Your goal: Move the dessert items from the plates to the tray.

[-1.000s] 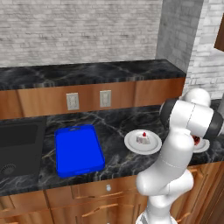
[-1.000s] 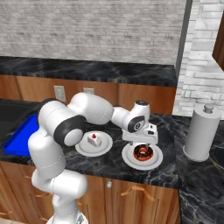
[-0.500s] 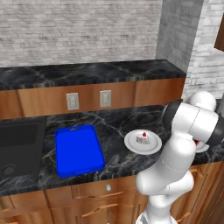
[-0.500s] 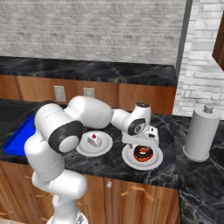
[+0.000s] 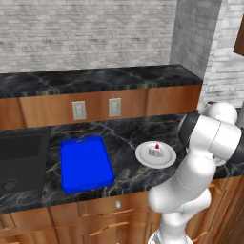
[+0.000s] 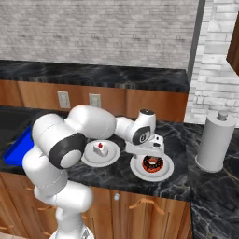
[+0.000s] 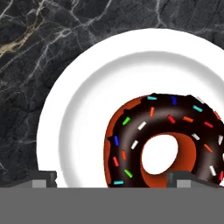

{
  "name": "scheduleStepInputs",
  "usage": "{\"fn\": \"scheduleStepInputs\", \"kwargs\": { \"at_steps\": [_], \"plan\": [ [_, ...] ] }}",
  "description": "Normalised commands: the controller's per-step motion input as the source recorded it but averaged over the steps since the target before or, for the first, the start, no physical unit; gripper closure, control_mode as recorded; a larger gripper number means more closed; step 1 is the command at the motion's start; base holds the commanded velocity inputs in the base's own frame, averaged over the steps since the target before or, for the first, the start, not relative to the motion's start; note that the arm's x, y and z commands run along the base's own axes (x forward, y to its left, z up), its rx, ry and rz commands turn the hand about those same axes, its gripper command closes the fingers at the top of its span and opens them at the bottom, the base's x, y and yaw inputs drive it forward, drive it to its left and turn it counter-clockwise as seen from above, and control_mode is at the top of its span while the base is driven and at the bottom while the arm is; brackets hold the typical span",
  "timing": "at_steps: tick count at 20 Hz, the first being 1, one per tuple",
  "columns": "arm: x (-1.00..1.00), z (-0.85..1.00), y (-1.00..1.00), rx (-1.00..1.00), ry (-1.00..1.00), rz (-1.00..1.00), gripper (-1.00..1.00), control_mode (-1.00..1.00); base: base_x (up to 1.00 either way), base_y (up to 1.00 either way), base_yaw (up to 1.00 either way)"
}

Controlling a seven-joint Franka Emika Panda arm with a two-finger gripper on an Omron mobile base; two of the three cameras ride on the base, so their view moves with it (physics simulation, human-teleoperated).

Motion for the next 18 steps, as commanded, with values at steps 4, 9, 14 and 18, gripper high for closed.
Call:
{"fn": "scheduleStepInputs", "kwargs": {
  "at_steps": [4,9,14,18],
  "plan": [
    [0.00,-0.01,0.08,0.00,0.00,0.00,-1.00,-1.00,0.00,0.00,0.00],
    [0.00,-0.18,0.00,0.00,0.00,0.00,-1.00,-1.00,0.00,0.00,0.00],
    [0.00,-0.13,0.00,0.00,0.00,0.00,-1.00,-1.00,0.00,0.00,0.00],
    [0.00,-0.07,0.00,0.00,0.02,0.00,-1.00,-1.00,0.00,0.00,0.00]
  ]
}}
